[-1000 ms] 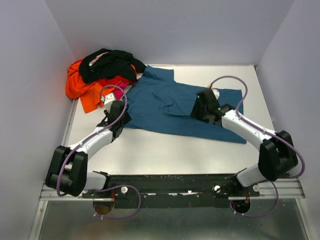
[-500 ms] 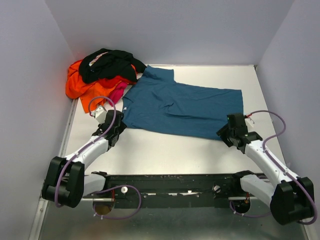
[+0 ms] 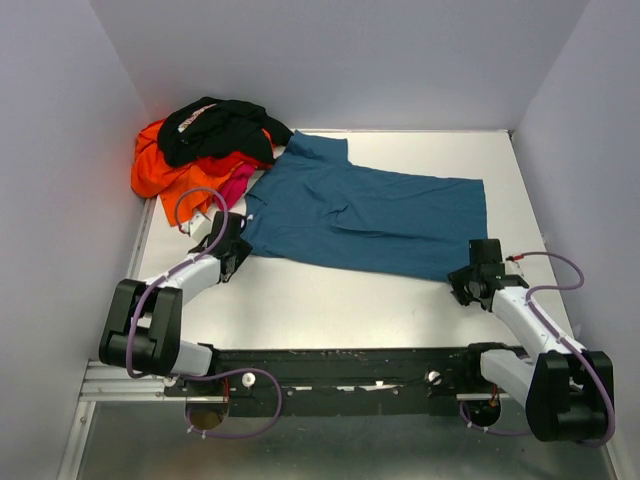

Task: Fold and stack the t-shirts
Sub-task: Fold the flattened tshirt in 1/3 of the way

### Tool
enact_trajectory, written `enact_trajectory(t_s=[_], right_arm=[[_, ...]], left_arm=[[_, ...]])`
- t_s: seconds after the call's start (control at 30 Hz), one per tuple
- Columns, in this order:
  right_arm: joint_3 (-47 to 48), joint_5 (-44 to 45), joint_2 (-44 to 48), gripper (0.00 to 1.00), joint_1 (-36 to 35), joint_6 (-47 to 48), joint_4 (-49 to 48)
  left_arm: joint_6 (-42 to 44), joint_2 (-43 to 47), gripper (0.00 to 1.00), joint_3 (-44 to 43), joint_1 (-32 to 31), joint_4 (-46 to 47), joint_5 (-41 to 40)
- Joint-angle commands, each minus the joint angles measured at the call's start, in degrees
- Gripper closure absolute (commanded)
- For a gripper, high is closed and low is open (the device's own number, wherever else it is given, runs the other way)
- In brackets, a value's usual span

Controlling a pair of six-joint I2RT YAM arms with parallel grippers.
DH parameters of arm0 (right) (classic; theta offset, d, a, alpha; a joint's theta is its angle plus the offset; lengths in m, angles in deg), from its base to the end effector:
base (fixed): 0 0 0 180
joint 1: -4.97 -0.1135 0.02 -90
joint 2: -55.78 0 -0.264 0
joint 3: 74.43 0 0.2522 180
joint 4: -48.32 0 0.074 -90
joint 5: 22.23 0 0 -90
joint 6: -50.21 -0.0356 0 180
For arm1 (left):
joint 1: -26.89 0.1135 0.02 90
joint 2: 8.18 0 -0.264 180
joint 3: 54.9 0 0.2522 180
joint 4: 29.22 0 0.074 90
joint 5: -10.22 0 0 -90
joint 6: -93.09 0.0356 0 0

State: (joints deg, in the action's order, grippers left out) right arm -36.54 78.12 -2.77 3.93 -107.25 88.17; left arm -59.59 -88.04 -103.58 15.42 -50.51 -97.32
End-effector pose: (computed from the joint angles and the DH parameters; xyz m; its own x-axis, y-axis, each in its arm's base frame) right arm 0.1720 -0.0033 0.1548 -0.2684 0.9039 -0.3331 0.8309 0.3922 0.3947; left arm 0.2521 -0.0402 0.1572 -0.3653 -0.7903 -0.4919 -0.6861 0.5857 -0.4315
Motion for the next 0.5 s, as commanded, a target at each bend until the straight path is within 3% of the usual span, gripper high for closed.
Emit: enact_trajectory(t_s=[0.0,0.27,0.37,0.47], right_arm=[[0.93,1.07,-2.19,0.56,0.6,-0.74,-2.35],[1.28,3.71,-2.98,0.56,0.69,-0.92,-3.94],[1.72,4.68,-4.38,0.64,0.69,-1.44,-3.94],[1.72,5.64,-5.26,0.84,0.69,-1.97,-4.29]], left_arm=[[-2.1,-1.53,0.46,0.38,0.48,1.29,2.07],[-3.24,-1.71,0.47,0.2,0.57,2.08,1.46],[-4.03,-1.79,0.47,0.29,0.65,2.26,1.19],[-4.82,-2.23,0.47,0.55,0.65,2.52,1.1]])
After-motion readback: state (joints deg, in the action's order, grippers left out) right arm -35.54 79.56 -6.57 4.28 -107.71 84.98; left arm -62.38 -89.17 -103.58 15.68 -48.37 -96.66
